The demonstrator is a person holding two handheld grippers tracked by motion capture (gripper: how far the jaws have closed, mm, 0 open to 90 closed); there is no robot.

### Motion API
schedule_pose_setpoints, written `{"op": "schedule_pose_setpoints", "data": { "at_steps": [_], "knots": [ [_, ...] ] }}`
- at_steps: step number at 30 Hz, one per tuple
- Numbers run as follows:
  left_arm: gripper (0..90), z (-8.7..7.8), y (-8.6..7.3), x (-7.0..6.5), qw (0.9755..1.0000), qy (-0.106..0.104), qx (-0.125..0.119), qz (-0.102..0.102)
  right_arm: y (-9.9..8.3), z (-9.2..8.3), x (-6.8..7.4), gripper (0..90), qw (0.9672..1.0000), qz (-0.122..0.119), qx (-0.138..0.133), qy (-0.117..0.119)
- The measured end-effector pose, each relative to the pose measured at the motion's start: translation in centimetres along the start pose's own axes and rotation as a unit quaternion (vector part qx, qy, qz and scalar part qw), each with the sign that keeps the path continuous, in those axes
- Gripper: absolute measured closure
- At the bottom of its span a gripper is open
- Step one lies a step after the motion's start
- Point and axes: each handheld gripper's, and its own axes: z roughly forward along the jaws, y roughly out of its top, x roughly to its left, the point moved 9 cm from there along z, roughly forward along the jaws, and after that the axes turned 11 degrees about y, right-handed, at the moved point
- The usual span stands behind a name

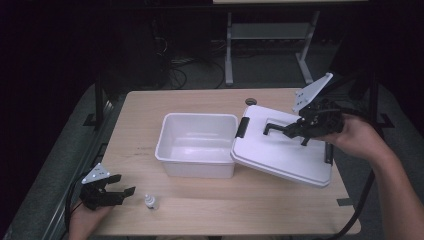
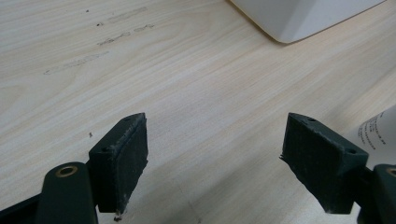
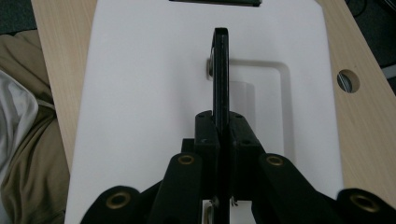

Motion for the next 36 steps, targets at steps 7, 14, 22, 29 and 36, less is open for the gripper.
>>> {"op": "schedule_pose_setpoints", "data": {
  "at_steps": [7, 14, 22, 29, 36],
  "knots": [
    [22.4, 0.1, 0.0, -0.1, 1.0, -0.002, 0.001, 0.002, -1.6, 0.5, -0.1, 83.9, 0.9999, 0.011, 0.003, 0.002],
    [22.4, 0.2, -0.1, -0.1, 1.0, -0.002, 0.004, 0.003, -3.0, 0.9, -0.2, 83.9, 0.9998, 0.022, 0.001, 0.005],
    [22.4, 0.1, 0.0, -0.1, 1.0, -0.004, 0.002, 0.0, -5.0, 1.6, -0.4, 83.9, 0.9993, 0.036, 0.0, 0.007],
    [22.4, 0.2, 0.0, -0.2, 1.0, -0.003, 0.0, -0.001, -6.6, 3.0, -0.7, 83.9, 0.9988, 0.048, -0.002, 0.011],
    [22.0, 0.1, 0.0, -0.1, 1.0, 0.0, 0.001, 0.001, -8.0, 4.6, -0.9, 83.9, 0.9981, 0.058, -0.001, 0.019]
  ]
}}
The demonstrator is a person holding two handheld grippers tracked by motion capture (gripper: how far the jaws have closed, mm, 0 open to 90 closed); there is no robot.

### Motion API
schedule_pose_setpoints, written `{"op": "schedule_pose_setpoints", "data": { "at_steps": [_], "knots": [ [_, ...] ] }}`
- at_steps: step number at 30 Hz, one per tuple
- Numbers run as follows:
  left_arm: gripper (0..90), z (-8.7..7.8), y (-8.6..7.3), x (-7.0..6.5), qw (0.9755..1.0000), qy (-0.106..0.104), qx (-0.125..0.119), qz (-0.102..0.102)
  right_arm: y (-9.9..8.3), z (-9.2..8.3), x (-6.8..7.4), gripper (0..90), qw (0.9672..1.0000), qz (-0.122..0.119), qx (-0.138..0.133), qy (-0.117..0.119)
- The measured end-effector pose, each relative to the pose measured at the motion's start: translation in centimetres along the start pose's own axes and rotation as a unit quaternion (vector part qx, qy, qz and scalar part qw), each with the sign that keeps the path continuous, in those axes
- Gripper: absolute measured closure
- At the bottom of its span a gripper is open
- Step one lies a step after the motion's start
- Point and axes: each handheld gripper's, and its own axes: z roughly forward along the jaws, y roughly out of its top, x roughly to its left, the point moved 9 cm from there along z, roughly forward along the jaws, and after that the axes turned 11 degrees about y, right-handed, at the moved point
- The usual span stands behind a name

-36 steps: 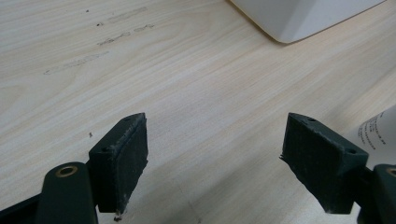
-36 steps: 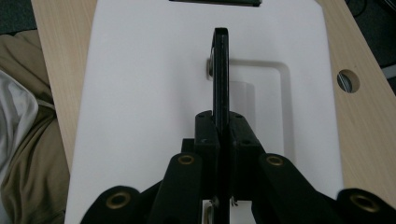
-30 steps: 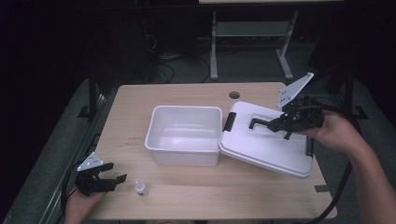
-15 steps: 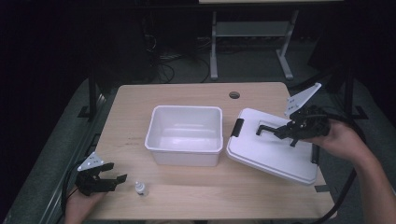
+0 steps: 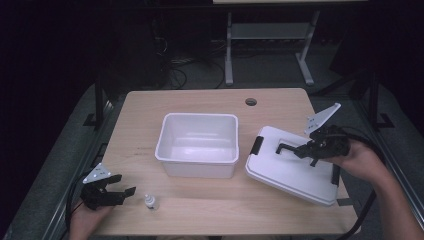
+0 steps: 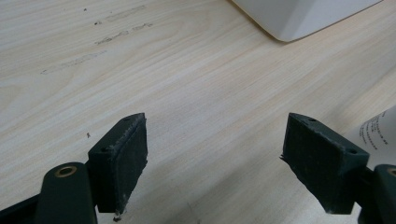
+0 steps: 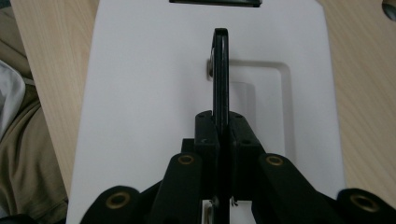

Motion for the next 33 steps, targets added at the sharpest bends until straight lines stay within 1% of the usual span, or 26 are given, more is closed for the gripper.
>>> {"op": "schedule_pose_setpoints", "data": {
  "at_steps": [5, 8, 12, 19, 28, 33],
  "knots": [
    [22.0, -0.1, 0.0, 0.0, 1.0, 0.001, -0.002, 0.002, -0.8, 1.2, -0.3, 83.8, 1.0, 0.006, 0.005, 0.003],
    [22.0, 0.0, 0.0, 0.0, 1.0, 0.0, 0.0, 0.003, -1.1, 1.7, -0.5, 83.8, 1.0, 0.006, 0.005, 0.002],
    [22.1, 0.0, 0.0, 0.0, 1.0, 0.001, -0.001, 0.002, -1.4, 2.3, -0.7, 83.8, 1.0, 0.007, 0.005, 0.003],
    [22.0, -0.1, 0.0, 0.0, 1.0, -0.001, -0.002, -0.001, -1.9, 4.1, -1.0, 83.8, 0.9998, 0.016, 0.01, 0.013],
    [22.1, -0.1, -0.1, 0.1, 1.0, 0.002, -0.001, 0.0, -2.5, 6.2, -1.5, 83.7, 0.9994, 0.025, 0.016, 0.018],
    [22.1, 0.0, -0.1, 0.2, 1.0, 0.002, 0.0, -0.001, -2.7, 7.0, -1.9, 83.7, 0.9992, 0.03, 0.016, 0.02]
  ]
}}
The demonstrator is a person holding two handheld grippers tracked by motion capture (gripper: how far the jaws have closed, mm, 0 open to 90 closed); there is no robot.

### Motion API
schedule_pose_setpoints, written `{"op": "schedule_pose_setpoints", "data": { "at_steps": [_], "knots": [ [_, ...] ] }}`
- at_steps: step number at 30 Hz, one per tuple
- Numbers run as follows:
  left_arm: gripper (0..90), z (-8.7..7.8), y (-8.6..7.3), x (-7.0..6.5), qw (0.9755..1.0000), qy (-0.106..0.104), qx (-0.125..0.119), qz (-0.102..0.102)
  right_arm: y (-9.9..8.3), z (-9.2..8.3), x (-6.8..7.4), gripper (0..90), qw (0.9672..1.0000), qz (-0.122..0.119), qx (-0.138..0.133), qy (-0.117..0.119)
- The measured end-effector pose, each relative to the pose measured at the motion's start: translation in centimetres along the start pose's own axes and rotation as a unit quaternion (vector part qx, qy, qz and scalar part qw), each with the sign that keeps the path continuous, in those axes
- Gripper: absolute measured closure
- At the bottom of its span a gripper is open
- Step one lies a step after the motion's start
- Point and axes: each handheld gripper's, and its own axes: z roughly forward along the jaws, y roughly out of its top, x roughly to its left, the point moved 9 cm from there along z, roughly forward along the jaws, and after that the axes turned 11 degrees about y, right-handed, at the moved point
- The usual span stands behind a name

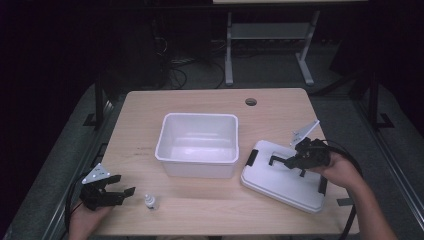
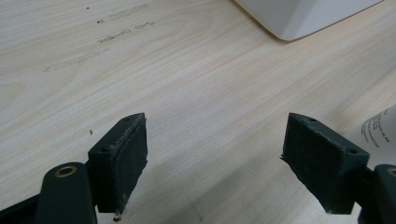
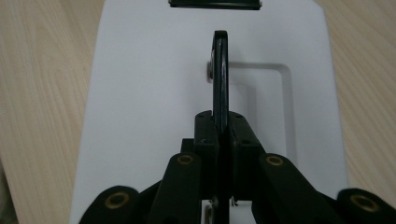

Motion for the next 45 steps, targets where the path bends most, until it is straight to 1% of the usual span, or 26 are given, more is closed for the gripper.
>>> {"op": "schedule_pose_setpoints", "data": {
  "at_steps": [1, 6, 13, 20, 22, 26, 28, 29, 32, 35, 38, 45],
  "knots": [
    [22.1, 0.0, 0.0, 0.0, 1.0, 0.001, 0.001, 0.002, 0.0, 0.1, -0.1, 83.7, 1.0, 0.001, -0.001, -0.001],
    [22.1, 0.0, 0.0, -0.1, 1.0, -0.001, -0.001, -0.001, -0.2, 0.7, -0.4, 83.6, 1.0, 0.006, -0.002, -0.001],
    [22.1, 0.0, 0.1, -0.2, 1.0, -0.002, -0.001, 0.001, -0.5, 1.3, -0.3, 83.6, 0.9999, 0.011, -0.002, 0.003],
    [22.1, 0.1, 0.1, -0.3, 1.0, -0.003, 0.0, 0.005, -0.6, 1.4, -0.1, 83.2, 0.9999, 0.011, -0.009, 0.002],
    [22.1, 0.0, 0.1, -0.3, 1.0, -0.004, -0.001, 0.004, -0.6, 1.4, 0.0, 82.7, 0.9998, 0.014, -0.01, 0.004],
    [22.1, 0.1, 0.1, -0.3, 1.0, -0.005, 0.001, 0.004, -0.5, 1.4, 0.3, 81.4, 0.9998, 0.011, -0.014, 0.006],
    [22.1, 0.0, 0.1, -0.3, 1.0, -0.005, -0.001, 0.005, -0.5, 1.4, 0.6, 80.8, 0.9998, 0.014, -0.015, 0.008],
    [22.1, 0.0, 0.1, -0.3, 1.0, -0.005, -0.001, 0.005, -0.5, 1.3, 0.5, 80.5, 0.9998, 0.011, -0.015, 0.006],
    [22.1, 0.0, 0.1, -0.3, 1.0, -0.006, -0.001, 0.005, -0.5, 1.3, 0.8, 78.8, 0.9997, 0.012, -0.018, 0.008],
    [22.1, 0.2, 0.1, -0.4, 1.0, -0.007, 0.002, 0.003, -0.5, 1.3, 1.1, 77.1, 0.9997, 0.01, -0.02, 0.005],
    [22.2, 0.2, 0.2, -0.5, 0.9999, -0.007, 0.003, 0.007, -0.5, 1.3, 1.5, 75.4, 0.9996, 0.01, -0.026, 0.007],
    [22.4, 0.3, 0.1, -0.6, 0.9999, -0.009, 0.005, 0.01, -0.3, 1.1, 2.1, 70.4, 0.9994, 0.004, -0.036, 0.002]
  ]
}}
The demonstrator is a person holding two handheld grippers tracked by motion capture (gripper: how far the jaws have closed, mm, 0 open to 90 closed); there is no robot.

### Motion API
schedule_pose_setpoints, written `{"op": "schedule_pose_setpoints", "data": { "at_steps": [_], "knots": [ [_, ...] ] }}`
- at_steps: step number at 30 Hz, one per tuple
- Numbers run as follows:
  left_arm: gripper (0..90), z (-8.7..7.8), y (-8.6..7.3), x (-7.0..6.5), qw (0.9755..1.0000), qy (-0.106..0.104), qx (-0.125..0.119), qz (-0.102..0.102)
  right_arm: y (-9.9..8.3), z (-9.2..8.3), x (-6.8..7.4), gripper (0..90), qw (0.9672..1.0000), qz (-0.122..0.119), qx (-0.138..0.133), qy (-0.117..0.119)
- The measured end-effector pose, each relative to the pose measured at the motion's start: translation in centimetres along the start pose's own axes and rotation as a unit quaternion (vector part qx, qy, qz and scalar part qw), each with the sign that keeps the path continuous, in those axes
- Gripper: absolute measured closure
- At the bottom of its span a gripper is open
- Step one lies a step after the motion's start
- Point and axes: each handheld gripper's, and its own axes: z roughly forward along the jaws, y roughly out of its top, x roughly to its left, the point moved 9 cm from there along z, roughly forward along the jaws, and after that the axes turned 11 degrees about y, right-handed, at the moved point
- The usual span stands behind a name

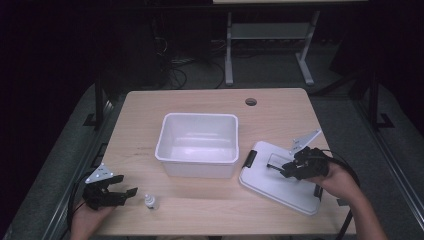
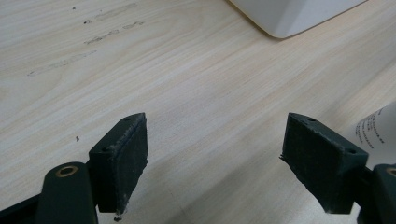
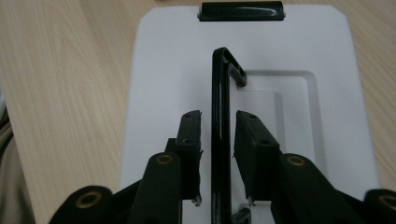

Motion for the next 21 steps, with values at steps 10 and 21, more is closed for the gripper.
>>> {"op": "schedule_pose_setpoints", "data": {
  "at_steps": [10, 21],
  "knots": [
    [22.8, 0.0, -0.1, -0.2, 1.0, 0.0, 0.005, 0.005, 0.4, -0.4, 1.1, 63.6, 0.9998, -0.017, -0.001, -0.012],
    [23.3, -0.1, 0.1, -0.3, 0.9999, -0.005, 0.009, 0.009, 1.0, -0.7, 2.6, 55.2, 0.9993, -0.034, -0.007, -0.011]
  ]
}}
